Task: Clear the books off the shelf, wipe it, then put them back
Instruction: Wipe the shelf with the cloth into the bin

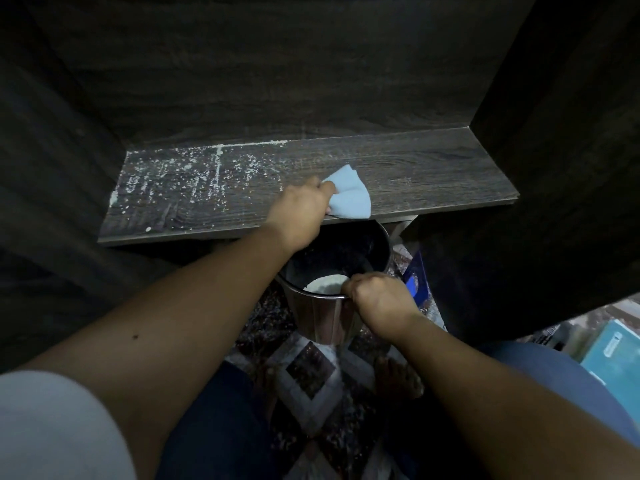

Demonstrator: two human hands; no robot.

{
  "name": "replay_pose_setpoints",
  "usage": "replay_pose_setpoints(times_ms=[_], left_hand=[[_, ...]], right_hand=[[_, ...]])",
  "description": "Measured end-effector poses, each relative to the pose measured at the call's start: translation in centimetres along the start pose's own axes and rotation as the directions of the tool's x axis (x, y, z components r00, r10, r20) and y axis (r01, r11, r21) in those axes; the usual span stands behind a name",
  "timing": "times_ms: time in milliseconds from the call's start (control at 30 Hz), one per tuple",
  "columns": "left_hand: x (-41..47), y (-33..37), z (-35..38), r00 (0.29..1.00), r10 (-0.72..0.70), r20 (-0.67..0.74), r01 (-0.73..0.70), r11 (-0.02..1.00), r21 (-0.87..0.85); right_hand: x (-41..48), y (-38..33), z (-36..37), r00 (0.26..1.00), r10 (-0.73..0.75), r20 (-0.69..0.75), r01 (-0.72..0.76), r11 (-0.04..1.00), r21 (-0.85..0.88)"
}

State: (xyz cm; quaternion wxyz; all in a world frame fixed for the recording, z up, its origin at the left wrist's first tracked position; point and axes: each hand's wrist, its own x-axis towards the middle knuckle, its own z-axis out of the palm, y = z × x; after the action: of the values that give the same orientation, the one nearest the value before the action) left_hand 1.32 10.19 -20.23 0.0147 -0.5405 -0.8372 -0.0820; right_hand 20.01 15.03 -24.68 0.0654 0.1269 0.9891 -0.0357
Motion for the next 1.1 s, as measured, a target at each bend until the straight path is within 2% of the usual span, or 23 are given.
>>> replay_pose_setpoints(times_ms=[167,400,533,633,833,967,1033,1100], left_hand=[[-2.4,1.2,0.0,0.999,0.037,-0.02,-0.038,0.998,-0.047],[-5.1,1.0,-1.2,0.991,-0.118,-0.069,0.097,0.963,-0.252],[-4.6,0.3,-2.2,0.957,-0.177,-0.228,0.116,0.959,-0.259],[-4.2,-0.1,-2.0,0.945,-0.185,-0.271,0.135,0.972,-0.193],[-3.4,-0.5,0.0,0.985,-0.141,-0.102,0.127,0.983,-0.132],[-3.6,-0.5,0.6,0.985,-0.171,-0.035,0.171,0.985,0.007],[-3.7,-0.5,0.7,0.983,-0.179,0.051,0.178,0.984,0.017],[-4.0,-0.2,0.5,0.983,-0.166,0.077,0.165,0.986,0.028]], right_hand=[[-0.5,-0.5,-0.4,1.0,-0.006,-0.002,0.006,1.0,-0.012],[-1.2,-0.9,-1.0,0.999,-0.046,0.027,0.048,0.998,-0.049],[-1.3,-0.8,-0.9,0.999,-0.035,0.034,0.036,0.999,-0.032],[-1.3,-0.7,-0.9,1.0,-0.019,0.019,0.02,1.0,-0.016],[-1.1,-0.8,-1.3,1.0,-0.009,0.012,0.009,1.0,0.013],[-0.9,-0.6,-1.1,1.0,-0.002,0.016,0.002,1.0,0.005],[-0.8,-0.6,-0.9,1.0,0.003,0.023,-0.004,1.0,0.001],[-0.7,-0.5,-0.9,0.999,0.009,0.032,-0.009,1.0,0.0]])
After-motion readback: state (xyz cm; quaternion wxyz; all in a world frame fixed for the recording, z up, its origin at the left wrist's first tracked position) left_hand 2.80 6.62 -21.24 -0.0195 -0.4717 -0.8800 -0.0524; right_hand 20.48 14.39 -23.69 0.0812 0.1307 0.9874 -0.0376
